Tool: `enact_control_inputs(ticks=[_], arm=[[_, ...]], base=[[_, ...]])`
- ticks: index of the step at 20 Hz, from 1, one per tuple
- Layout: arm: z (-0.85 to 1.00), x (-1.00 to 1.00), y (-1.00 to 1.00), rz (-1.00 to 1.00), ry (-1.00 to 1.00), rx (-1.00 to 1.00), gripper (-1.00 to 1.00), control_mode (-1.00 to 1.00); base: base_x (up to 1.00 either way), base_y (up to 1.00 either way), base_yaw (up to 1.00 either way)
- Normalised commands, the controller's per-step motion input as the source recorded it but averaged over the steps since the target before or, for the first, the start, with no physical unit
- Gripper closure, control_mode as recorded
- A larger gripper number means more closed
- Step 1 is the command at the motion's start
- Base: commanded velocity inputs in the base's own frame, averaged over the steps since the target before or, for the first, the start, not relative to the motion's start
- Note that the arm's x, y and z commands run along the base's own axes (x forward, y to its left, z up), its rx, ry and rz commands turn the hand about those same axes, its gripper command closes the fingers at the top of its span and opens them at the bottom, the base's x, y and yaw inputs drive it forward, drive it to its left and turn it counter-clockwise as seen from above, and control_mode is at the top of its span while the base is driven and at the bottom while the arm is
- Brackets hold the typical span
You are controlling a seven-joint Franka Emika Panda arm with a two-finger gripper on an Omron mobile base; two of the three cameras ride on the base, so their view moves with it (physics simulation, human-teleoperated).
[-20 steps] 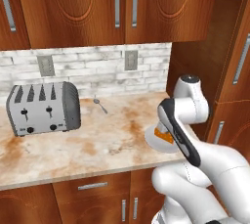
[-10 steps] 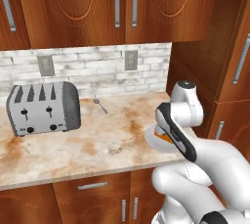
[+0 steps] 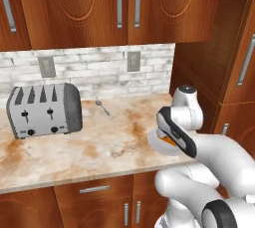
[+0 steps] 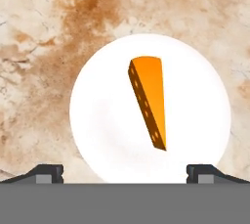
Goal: Pick the cheese from the counter and place it in the microwave. Then turn on the microwave.
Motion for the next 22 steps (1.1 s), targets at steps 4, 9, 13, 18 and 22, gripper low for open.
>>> enact_control_inputs(ticks=[4, 9, 13, 18, 22], arm=[[-0.19, 0.22, -0.03, 0.0, 0.0, 0.0, -1.0, -1.0], [-0.18, 0.22, -0.02, 0.0, 0.0, 0.0, -1.0, -1.0], [-0.19, 0.25, -0.03, 0.0, 0.0, 0.0, -1.0, -1.0], [-0.2, 0.2, -0.02, 0.0, 0.0, 0.01, -1.0, -1.0], [-0.19, 0.17, -0.03, 0.0, 0.0, 0.01, -1.0, -1.0]], base=[[0.0, 0.0, 0.0], [0.0, 0.0, 0.0], [0.0, 0.0, 0.0], [0.0, 0.0, 0.0], [0.0, 0.0, 0.0]])
